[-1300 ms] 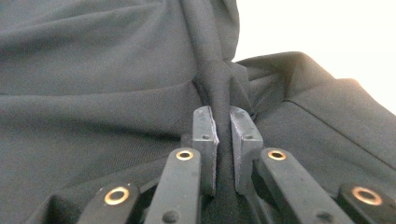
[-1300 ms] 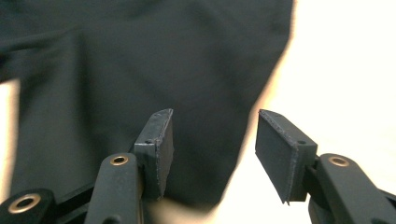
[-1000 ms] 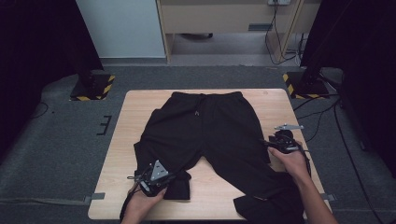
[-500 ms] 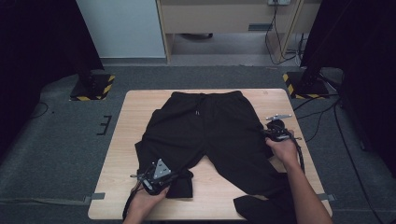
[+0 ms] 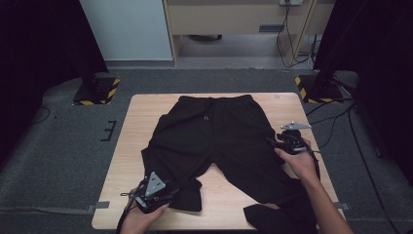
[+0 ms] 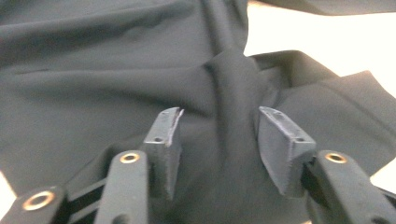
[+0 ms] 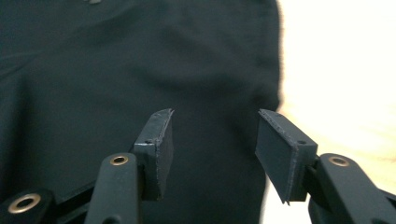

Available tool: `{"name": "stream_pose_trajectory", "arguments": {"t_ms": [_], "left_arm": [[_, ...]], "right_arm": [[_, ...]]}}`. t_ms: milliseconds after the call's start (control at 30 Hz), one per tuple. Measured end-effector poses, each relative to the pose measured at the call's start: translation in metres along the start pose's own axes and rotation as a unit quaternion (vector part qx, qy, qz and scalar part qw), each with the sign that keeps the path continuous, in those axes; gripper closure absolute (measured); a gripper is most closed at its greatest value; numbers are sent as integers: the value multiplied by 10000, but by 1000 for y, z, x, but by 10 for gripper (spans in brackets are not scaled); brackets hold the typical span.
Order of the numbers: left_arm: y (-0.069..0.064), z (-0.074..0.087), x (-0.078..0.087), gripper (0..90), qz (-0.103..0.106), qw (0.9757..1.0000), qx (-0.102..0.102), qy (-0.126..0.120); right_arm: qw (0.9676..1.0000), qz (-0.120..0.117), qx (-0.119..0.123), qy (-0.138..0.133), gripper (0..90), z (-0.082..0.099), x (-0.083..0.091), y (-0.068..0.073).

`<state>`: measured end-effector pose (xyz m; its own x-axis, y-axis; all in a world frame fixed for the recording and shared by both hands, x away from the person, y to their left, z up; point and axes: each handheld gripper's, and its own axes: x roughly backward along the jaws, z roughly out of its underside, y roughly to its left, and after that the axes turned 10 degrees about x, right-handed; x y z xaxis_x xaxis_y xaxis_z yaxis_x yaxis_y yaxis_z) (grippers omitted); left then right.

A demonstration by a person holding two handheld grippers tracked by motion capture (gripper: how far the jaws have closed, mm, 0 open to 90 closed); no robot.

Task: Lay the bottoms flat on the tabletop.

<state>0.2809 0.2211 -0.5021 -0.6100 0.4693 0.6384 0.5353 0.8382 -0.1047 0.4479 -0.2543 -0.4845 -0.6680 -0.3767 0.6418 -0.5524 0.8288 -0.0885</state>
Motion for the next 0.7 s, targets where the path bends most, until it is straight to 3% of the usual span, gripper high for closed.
{"name": "stream_pose_trajectory", "arguments": {"t_ms": [100, 200, 333, 433, 567, 667, 700], "left_arm": [[11, 6, 9, 487, -166, 9997, 157, -61], [21, 15, 21, 473, -332, 9992, 188, -74], [32, 30, 34, 466, -436, 9985, 306, -80], [34, 38, 36, 406, -291, 9988, 367, -127], [27, 44, 32, 284, -275, 9993, 270, 7], [28, 46, 29, 281, -178, 9993, 298, 134], [29, 46, 28, 342, -173, 9992, 317, 149]], "right_arm": [[9997, -190, 63, -121, 462, 11, 15, 16], [9989, -345, 163, -271, 463, 21, 30, 31], [9974, -555, 328, -320, 479, 31, 42, 46], [9964, -642, 444, -328, 521, 32, 44, 54], [9956, -717, 508, -326, 531, 31, 44, 62], [9948, -799, 545, -312, 535, 33, 45, 67], [9946, -806, 577, -312, 538, 34, 44, 68]]}}
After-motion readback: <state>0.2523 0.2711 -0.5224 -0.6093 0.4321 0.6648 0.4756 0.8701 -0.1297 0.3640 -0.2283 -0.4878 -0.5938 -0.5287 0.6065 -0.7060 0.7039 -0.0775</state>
